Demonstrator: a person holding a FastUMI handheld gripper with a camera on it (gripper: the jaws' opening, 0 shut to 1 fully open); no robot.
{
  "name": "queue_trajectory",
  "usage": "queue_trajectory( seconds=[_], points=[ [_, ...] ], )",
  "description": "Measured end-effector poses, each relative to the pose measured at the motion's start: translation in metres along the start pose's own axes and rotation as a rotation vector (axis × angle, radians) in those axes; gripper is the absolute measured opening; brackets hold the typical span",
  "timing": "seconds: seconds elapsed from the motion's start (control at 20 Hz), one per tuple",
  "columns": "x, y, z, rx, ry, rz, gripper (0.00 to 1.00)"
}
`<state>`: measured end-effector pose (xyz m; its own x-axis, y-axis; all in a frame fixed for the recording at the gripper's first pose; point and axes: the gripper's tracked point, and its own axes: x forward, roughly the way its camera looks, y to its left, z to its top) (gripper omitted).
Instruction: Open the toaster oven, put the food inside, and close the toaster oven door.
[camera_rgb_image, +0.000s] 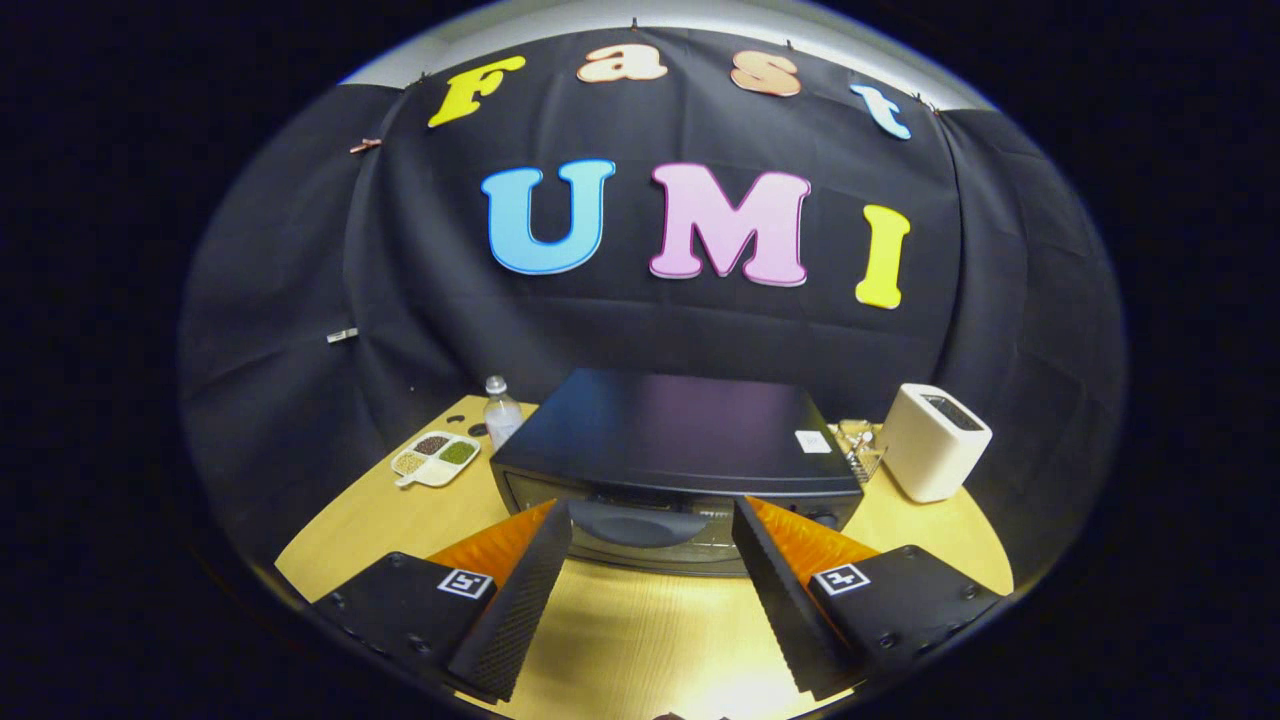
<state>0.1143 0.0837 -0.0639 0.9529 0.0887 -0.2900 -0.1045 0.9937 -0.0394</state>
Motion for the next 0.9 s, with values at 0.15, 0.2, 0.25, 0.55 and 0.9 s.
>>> queue_trajectory(
  seconds=[0.15,0.2,0.25,0.55,0.9],
  points=[
    [-0.033,-0.010,0.026,-0.017,-0.083,-0.004,0.99],
    [-0.045,-0.013,0.036,-0.013,-0.111,-0.003,0.99],
    [-0.055,-0.015,0.046,0.002,-0.147,0.002,1.00],
    [-0.108,-0.058,0.065,0.068,-0.217,-0.076,0.99],
    [-0.127,-0.100,0.069,0.126,-0.233,-0.151,0.99]
  ],
)
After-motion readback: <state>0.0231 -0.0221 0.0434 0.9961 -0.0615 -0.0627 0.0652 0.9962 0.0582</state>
